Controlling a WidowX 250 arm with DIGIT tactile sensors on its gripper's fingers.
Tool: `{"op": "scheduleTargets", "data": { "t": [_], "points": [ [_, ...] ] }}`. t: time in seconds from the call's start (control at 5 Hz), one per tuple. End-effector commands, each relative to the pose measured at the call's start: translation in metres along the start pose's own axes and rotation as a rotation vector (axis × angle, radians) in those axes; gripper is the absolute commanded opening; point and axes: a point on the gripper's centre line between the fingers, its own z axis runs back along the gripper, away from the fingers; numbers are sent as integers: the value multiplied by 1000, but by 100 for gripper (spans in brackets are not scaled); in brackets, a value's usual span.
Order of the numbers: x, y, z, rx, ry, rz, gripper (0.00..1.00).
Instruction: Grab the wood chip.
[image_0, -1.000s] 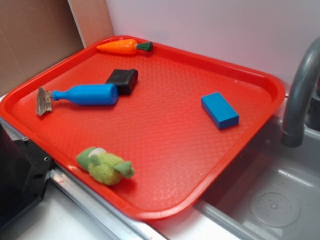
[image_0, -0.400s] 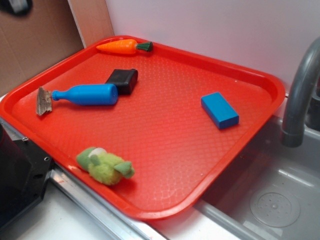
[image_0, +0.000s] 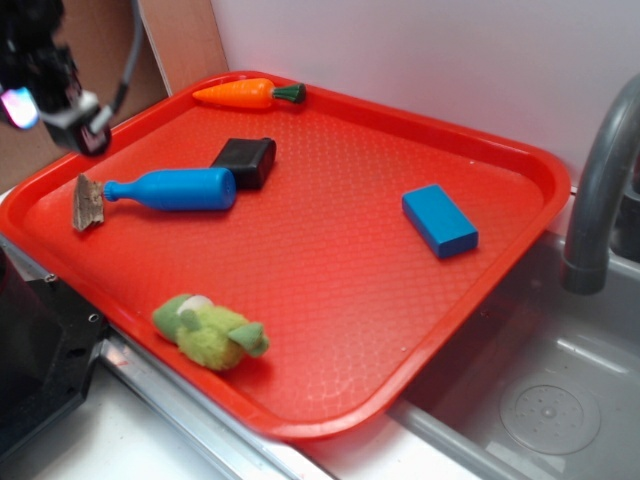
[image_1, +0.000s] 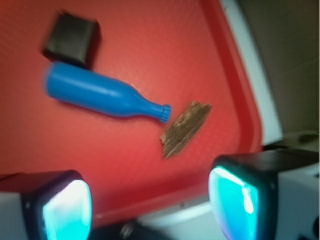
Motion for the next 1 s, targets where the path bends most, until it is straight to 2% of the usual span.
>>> {"op": "scheduleTargets", "data": {
  "t": [0.0, 0.2, 0.6, 0.8],
  "points": [
    [10, 11, -59, -139, 14, -149, 100],
    [-39, 6, -91, -127, 47, -197, 100],
    [-62, 15, -109, -114, 89, -171, 100],
    [-68, 20, -63, -85, 73, -69, 100]
  ]
}}
